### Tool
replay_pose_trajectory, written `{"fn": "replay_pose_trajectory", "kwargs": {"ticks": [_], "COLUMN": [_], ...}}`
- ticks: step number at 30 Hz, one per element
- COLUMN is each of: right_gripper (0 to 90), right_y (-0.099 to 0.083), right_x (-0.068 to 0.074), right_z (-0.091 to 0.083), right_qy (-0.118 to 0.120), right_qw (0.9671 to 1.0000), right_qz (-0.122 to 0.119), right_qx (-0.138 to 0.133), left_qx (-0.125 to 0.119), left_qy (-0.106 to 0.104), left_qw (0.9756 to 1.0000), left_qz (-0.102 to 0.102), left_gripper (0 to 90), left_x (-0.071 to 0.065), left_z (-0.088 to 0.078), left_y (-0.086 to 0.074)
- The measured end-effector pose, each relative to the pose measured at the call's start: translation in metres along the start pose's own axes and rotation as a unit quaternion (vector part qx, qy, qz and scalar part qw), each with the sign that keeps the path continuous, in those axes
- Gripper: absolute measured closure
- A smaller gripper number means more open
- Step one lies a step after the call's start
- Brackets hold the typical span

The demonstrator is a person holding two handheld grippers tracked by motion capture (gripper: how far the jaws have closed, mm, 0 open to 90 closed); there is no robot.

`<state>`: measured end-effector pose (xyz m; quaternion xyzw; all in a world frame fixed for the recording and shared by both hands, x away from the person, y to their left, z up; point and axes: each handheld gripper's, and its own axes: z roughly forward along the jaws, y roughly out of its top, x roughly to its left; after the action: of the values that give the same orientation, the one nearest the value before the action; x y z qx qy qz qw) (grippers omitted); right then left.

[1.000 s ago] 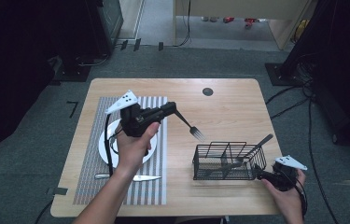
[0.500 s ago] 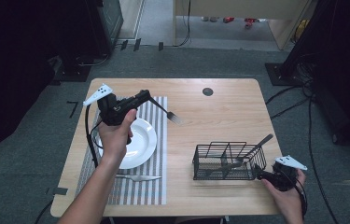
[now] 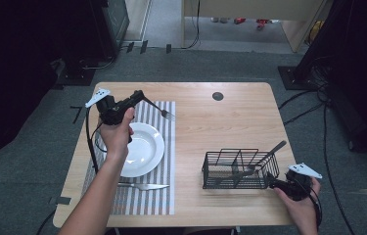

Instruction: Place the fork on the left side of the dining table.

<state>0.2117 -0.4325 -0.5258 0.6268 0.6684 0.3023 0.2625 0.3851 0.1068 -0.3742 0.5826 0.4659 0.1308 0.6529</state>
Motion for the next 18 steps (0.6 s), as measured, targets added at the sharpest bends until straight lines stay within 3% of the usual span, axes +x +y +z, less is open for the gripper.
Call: {"fn": "replay_pose_trajectory", "kwargs": {"ticks": [5, 10, 13, 14, 16, 18], "right_gripper": [13.3, 13.2, 13.2, 13.2, 13.3, 13.3], "right_y": [0.0, 0.0, 0.0, 0.0, 0.0, 0.0], "right_x": [0.0, 0.0, 0.0, 0.0, 0.0, 0.0], "right_z": [0.0, 0.0, 0.0, 0.0, 0.0, 0.0], "right_qy": [0.0, 0.0, 0.0, 0.0, 0.0, 0.0], "right_qw": [1.0, 1.0, 1.0, 1.0, 1.0, 1.0], "right_qz": [0.0, 0.0, 0.0, 0.0, 0.0, 0.0], "right_qx": [0.0, 0.0, 0.0, 0.0, 0.0, 0.0], "left_qx": [-0.017, -0.01, -0.015, -0.02, -0.024, -0.018], "left_qy": [0.026, 0.039, 0.072, 0.079, 0.076, 0.088], "left_qw": [0.9995, 0.9988, 0.9966, 0.9957, 0.9938, 0.992], "left_qz": [-0.01, -0.027, -0.036, -0.043, -0.077, -0.089], "left_gripper": [89.1, 89.1, 89.0, 89.0, 89.0, 89.0], "left_x": [0.021, 0.04, 0.054, 0.06, 0.071, 0.079], "left_z": [0.008, 0.014, 0.015, 0.015, 0.016, 0.017], "left_y": [-0.004, -0.011, -0.016, -0.018, -0.021, -0.025]}}
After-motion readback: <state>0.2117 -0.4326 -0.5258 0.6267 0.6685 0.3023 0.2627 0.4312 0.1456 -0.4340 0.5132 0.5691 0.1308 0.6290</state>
